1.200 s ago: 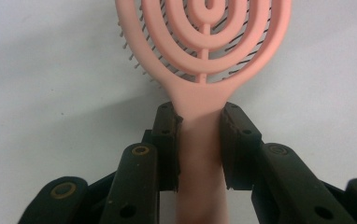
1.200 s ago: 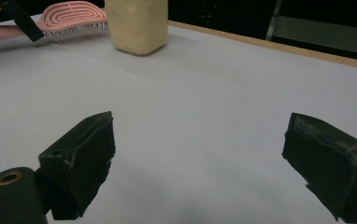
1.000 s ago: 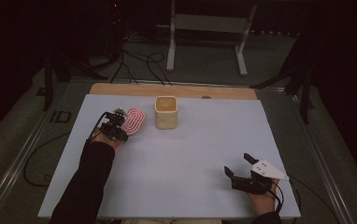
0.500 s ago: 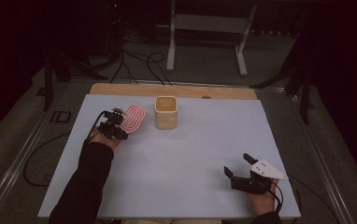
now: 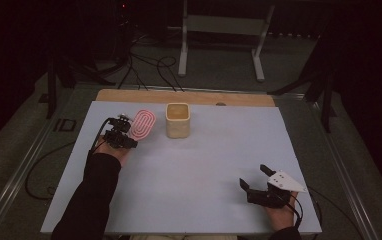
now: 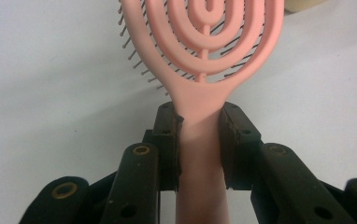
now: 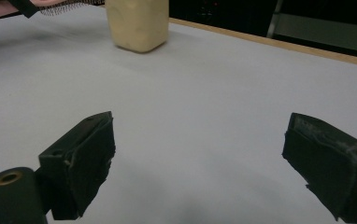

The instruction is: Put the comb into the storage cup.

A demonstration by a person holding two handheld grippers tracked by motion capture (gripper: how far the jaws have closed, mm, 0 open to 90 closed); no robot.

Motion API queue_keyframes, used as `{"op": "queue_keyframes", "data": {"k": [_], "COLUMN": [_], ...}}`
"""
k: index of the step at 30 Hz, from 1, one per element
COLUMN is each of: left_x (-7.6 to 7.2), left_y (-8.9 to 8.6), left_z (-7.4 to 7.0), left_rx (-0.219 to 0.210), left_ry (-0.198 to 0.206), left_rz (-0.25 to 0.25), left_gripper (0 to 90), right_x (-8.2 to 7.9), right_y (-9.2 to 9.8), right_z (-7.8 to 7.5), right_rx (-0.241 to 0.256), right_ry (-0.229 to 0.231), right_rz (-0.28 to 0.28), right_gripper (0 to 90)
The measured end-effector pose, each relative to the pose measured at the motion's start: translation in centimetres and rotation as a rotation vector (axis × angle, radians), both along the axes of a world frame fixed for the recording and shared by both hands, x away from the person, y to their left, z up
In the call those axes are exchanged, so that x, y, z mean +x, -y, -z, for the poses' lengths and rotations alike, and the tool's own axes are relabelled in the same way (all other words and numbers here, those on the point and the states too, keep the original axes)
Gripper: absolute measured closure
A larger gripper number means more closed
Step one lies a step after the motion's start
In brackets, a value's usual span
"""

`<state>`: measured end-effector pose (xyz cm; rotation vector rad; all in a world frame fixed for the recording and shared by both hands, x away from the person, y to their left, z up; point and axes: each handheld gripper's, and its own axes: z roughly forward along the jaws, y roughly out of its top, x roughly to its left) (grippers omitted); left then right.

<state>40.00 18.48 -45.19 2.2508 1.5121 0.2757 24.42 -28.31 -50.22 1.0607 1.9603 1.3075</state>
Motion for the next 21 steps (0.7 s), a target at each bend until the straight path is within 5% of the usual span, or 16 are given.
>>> {"op": "queue_keyframes", "data": {"k": [21], "left_x": [-0.85], "left_y": [-0.55], "left_z": [-0.88], "left_rx": [-0.087], "left_ry": [0.075], "left_rz": [-0.005], "left_gripper": [71.5], "right_x": [0.02], "right_y": [-0.10], "right_z": [0.10], "right_rx": [-0.005], "right_ry": [-0.008], "right_rz": [0.001], "right_gripper": [9.2]}}
